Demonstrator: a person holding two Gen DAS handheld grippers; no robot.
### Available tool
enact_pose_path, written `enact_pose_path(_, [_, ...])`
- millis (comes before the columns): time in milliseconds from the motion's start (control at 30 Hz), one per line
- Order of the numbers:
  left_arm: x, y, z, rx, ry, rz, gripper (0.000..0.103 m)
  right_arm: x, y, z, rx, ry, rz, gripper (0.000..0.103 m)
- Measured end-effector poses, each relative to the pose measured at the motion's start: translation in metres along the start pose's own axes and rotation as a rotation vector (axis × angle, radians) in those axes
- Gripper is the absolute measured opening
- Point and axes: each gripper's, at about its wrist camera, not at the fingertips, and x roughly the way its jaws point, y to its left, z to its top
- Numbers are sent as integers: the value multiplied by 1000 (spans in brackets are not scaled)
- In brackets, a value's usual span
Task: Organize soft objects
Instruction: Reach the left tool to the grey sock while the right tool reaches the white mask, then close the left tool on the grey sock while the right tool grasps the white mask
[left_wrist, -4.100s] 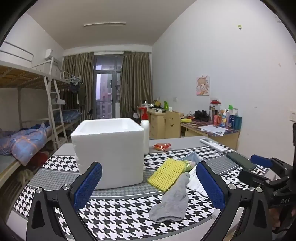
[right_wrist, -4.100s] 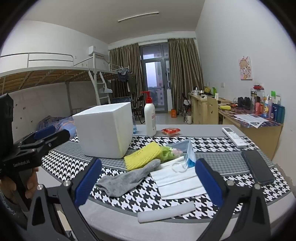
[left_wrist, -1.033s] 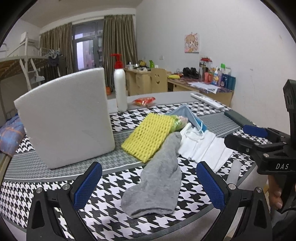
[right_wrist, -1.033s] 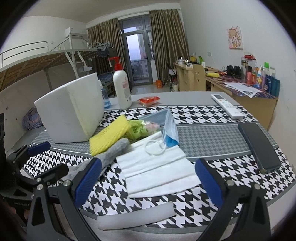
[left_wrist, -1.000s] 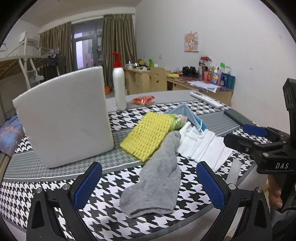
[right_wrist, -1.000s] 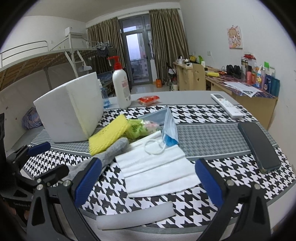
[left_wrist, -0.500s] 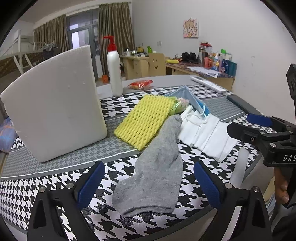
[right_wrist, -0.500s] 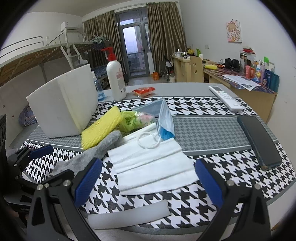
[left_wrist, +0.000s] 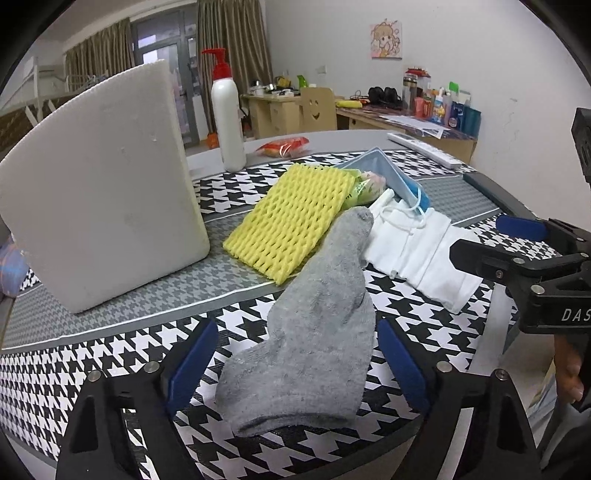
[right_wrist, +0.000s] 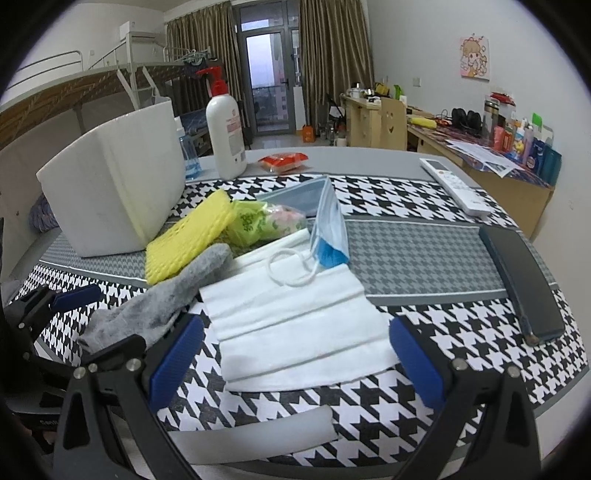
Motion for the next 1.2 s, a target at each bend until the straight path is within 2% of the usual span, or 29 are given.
enact_pose_path(133, [3, -2, 0, 9, 16, -4, 82, 7, 2, 1, -7, 26, -8, 100])
enact_pose_path(467, [6, -2, -2, 23, 42, -6, 69, 25, 1, -3, -2, 110, -22, 84])
enact_pose_path(567, [6, -3, -2, 30, 45, -9, 67, 27, 4, -4, -20, 121, -34, 81])
enact_pose_path(733, [5, -2, -2, 28, 44, -32, 58, 27, 9, -5, -51, 121, -55, 75])
enact_pose_path(933, [5, 1, -3, 8, 44, -63, 48, 25, 9, -4, -62, 114, -51, 57])
enact_pose_path(1067, [4, 1, -2, 5, 42, -73, 36, 24, 8, -4, -59, 110, -53, 36])
enact_pose_path(1133, [3, 1, -2, 5, 40, -79, 33, 24, 8, -3, -55, 110, -54, 31])
enact_pose_path(1200, [3, 1, -2, 2, 36, -86, 28, 25, 6, -3, -47, 107, -54, 21])
